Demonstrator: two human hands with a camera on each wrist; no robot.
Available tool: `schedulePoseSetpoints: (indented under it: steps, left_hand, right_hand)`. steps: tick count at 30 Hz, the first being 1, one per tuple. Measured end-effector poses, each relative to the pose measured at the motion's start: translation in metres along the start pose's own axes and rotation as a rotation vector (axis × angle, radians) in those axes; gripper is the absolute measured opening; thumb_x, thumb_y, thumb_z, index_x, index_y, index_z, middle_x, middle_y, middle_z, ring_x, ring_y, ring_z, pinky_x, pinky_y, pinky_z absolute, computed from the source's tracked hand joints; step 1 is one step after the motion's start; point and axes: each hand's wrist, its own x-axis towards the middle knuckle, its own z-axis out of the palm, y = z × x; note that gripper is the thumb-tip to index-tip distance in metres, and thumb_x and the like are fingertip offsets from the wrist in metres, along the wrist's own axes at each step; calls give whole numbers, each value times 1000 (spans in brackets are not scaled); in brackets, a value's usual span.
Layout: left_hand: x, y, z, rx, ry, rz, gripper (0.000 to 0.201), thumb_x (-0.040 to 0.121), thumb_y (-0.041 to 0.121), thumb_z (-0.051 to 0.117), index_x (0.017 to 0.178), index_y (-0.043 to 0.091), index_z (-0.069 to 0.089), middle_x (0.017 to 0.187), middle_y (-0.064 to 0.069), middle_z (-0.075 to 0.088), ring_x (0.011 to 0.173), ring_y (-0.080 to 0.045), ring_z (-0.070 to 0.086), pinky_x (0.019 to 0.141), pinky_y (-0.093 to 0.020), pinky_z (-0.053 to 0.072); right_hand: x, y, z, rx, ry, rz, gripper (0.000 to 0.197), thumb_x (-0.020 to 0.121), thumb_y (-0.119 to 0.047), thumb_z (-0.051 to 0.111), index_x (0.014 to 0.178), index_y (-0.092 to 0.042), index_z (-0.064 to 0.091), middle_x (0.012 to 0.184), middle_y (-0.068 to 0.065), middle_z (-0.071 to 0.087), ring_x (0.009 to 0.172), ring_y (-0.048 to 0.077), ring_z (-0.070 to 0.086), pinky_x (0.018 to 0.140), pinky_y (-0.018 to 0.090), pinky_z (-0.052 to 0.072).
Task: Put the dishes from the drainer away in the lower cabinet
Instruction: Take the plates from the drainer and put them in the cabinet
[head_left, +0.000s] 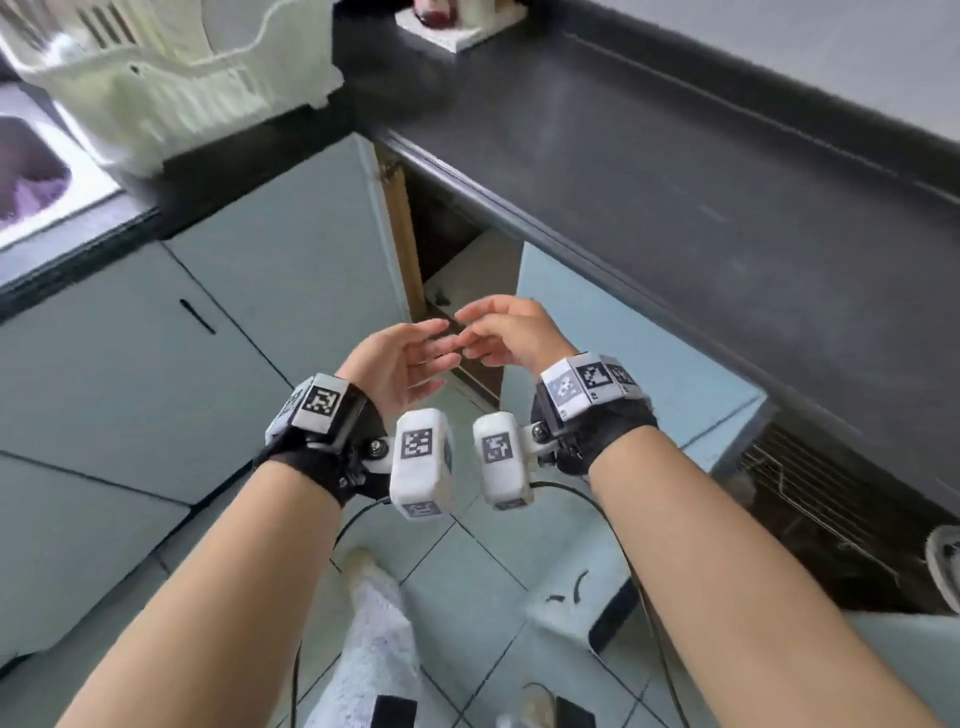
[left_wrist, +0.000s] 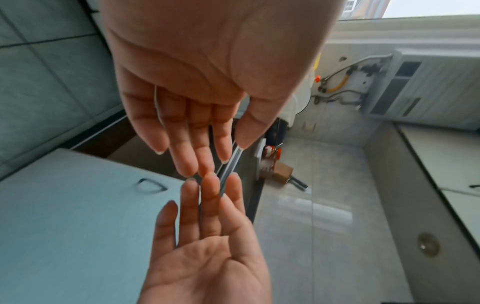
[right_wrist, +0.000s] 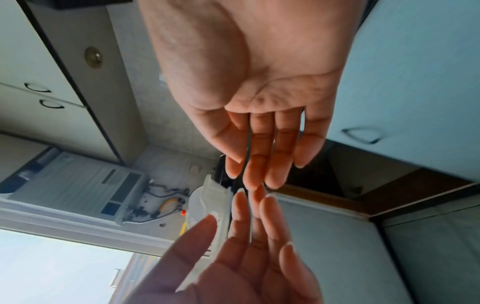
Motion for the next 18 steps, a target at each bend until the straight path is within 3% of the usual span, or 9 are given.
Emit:
schedulePoseSetpoints:
  steps: [4, 8, 15, 18]
  left_hand:
    - [26, 82, -71, -12, 38, 88, 16, 90, 20, 43, 89, 22, 59, 69, 8, 74, 59, -5, 68, 67, -23, 44]
    - [53, 167, -128, 33, 101, 186, 13, 89, 22, 46, 86, 25, 58, 65, 10, 73, 57, -2, 66, 64, -22, 42]
    - [130, 298, -167, 64, 82, 324, 17, 90, 18, 43, 86, 24, 58, 65, 9, 72, 57, -3, 66, 60, -20, 45]
    - [166, 355, -180, 87, 180, 455, 19, 88, 8, 44, 85, 21, 57, 73, 7, 69, 62, -6, 63, 58, -19, 45]
  right_hand:
    - [86, -58, 53, 29, 10, -44, 24, 80, -2, 51, 76, -23, 61, 59, -7, 66, 52, 4, 60, 59, 20, 45]
    - [158, -115, 87, 47, 17, -83, 25, 83, -3, 45, 78, -22, 60, 72, -2, 66, 63, 10, 61, 66, 24, 45]
    - [278, -190, 100, 49, 88, -144, 26, 82, 0, 45, 75, -21, 60, 71, 0, 64, 61, 12, 59, 62, 24, 46]
    - [342, -230, 100, -2, 118, -200, 23, 80, 0, 49, 77, -21, 58, 72, 0, 63, 59, 11, 58, 59, 22, 46]
